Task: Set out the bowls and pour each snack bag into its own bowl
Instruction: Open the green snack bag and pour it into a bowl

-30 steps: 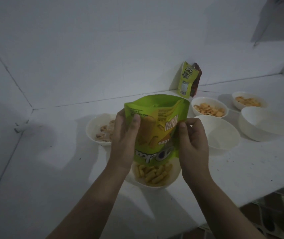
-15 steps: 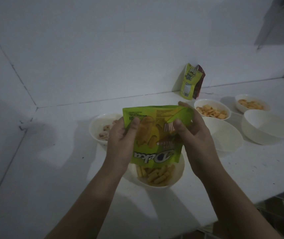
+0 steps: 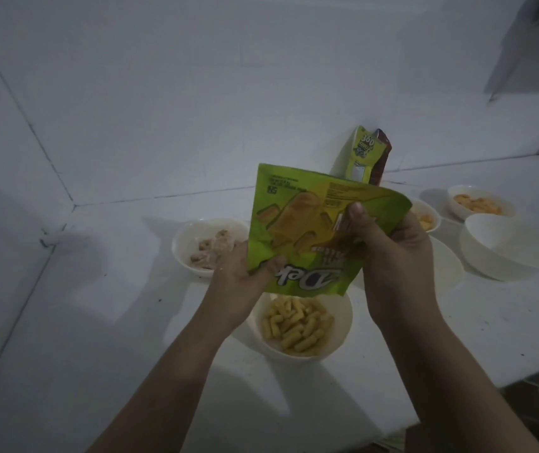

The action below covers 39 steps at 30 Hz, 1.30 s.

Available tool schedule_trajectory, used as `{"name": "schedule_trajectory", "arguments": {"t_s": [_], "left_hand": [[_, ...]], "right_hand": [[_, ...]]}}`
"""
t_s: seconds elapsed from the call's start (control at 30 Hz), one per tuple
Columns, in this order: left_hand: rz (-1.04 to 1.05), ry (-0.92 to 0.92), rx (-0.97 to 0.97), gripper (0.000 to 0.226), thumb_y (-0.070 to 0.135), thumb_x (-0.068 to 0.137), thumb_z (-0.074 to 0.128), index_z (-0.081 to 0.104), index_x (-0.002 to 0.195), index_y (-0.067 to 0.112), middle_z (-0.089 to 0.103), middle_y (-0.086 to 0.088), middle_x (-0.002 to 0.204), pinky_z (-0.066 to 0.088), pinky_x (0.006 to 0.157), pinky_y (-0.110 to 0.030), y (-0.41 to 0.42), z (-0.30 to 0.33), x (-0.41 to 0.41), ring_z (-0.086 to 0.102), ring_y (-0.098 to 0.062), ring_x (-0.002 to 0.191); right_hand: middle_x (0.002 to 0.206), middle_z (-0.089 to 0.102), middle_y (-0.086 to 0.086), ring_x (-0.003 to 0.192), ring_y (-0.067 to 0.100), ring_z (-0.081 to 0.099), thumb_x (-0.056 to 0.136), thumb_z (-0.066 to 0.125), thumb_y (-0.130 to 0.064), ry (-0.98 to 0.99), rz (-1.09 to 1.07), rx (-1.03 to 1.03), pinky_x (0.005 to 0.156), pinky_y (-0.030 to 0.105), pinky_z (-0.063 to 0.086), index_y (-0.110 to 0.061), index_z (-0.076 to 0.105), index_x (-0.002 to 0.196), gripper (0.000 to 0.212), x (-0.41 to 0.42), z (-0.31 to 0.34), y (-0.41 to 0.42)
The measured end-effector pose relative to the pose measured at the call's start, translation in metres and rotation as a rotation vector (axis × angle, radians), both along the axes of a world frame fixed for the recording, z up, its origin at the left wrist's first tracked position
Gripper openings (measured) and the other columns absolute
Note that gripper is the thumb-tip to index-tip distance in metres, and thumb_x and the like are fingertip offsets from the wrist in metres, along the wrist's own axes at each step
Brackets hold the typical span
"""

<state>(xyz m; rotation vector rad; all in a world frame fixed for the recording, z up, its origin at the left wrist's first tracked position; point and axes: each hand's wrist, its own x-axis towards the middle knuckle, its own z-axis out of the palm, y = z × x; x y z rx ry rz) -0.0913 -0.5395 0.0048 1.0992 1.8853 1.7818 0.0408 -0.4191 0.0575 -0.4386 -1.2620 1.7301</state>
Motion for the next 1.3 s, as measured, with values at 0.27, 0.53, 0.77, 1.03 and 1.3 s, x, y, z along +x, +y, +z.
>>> {"name": "schedule_trajectory", "arguments": {"t_s": [0.27, 0.53, 0.77, 1.03, 1.3], "left_hand": [[0.021, -0.001, -0.097, 0.019, 0.031, 0.088, 0.071, 0.067, 0.103, 0.041, 0.074, 0.011, 0.106, 0.055, 0.088, -0.034, -0.009, -0.011, -0.003, 0.068, -0.005, 0.1], [-0.024, -0.193, 0.237, 0.029, 0.028, 0.073, 0.071, 0.068, 0.101, 0.021, 0.077, 0.006, 0.096, 0.055, 0.074, -0.022, -0.006, 0.039, -0.001, 0.072, -0.011, 0.092], [0.081, -0.156, 0.3, 0.011, 0.031, 0.075, 0.077, 0.076, 0.086, 0.034, 0.078, 0.006, 0.09, 0.059, 0.076, -0.031, -0.001, 0.038, 0.005, 0.074, -0.015, 0.089], [0.139, -0.237, 0.348, 0.016, 0.036, 0.073, 0.077, 0.075, 0.086, 0.028, 0.077, 0.0, 0.091, 0.058, 0.077, -0.041, 0.005, 0.041, 0.001, 0.074, -0.022, 0.088], [0.132, -0.274, 0.345, 0.021, 0.029, 0.077, 0.069, 0.071, 0.095, 0.019, 0.077, 0.002, 0.092, 0.056, 0.069, -0.027, 0.013, 0.04, -0.006, 0.073, -0.014, 0.086]], "right_hand": [[0.095, 0.078, 0.005, 0.09, 0.022, 0.074, 0.078, 0.072, -0.02, 0.004, -0.038, -0.009, 0.071, 0.033, 0.059, -0.007, 0.07, 0.103, 0.029, -0.004, -0.001, -0.005], [0.085, 0.077, -0.001, 0.085, 0.019, 0.073, 0.082, 0.069, -0.019, -0.045, -0.022, 0.204, 0.073, 0.032, 0.058, -0.017, 0.073, 0.085, 0.005, -0.005, -0.006, -0.017], [0.094, 0.077, -0.001, 0.092, 0.019, 0.074, 0.071, 0.076, -0.015, -0.082, 0.071, 0.225, 0.073, 0.033, 0.06, -0.012, 0.067, 0.109, 0.039, -0.001, -0.004, -0.015], [0.092, 0.079, 0.003, 0.089, 0.021, 0.076, 0.07, 0.078, -0.024, -0.29, 0.128, 0.225, 0.08, 0.042, 0.061, -0.013, 0.075, 0.099, 0.031, -0.003, -0.011, -0.007], [0.088, 0.079, -0.007, 0.084, 0.01, 0.076, 0.078, 0.077, -0.032, -0.543, 0.168, 0.234, 0.077, 0.034, 0.06, -0.03, 0.077, 0.091, 0.013, -0.001, -0.03, 0.006]]}}
